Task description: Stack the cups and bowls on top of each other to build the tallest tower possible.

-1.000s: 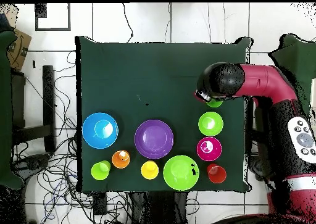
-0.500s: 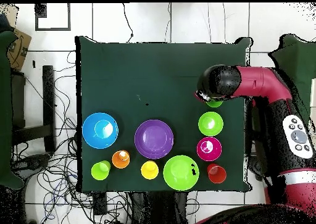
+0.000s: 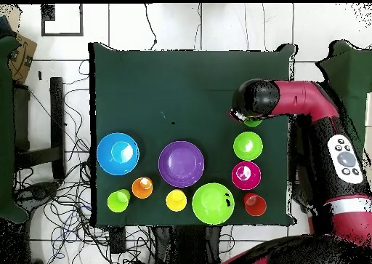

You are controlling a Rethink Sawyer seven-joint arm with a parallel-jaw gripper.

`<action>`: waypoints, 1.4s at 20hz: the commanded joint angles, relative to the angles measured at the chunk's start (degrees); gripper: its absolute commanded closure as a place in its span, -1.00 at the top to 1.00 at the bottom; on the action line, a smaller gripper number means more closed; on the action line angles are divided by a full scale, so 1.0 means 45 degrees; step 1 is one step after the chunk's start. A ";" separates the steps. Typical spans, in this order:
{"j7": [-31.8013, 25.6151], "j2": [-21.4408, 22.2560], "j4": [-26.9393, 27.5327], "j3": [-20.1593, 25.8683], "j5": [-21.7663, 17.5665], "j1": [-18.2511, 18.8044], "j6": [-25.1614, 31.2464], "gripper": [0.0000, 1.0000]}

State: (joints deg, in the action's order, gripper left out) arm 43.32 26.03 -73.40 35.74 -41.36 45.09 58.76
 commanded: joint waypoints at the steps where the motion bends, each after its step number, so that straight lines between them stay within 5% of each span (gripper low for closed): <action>1: -0.1269 -0.0190 0.0198 -0.0321 -0.0995 -0.0563 -0.0488 1.00; 28: -0.1738 0.0517 -0.0139 -0.0649 -0.1136 -0.0309 0.0248 1.00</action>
State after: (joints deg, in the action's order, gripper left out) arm 43.32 26.86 -73.40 35.46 -42.43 44.74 58.76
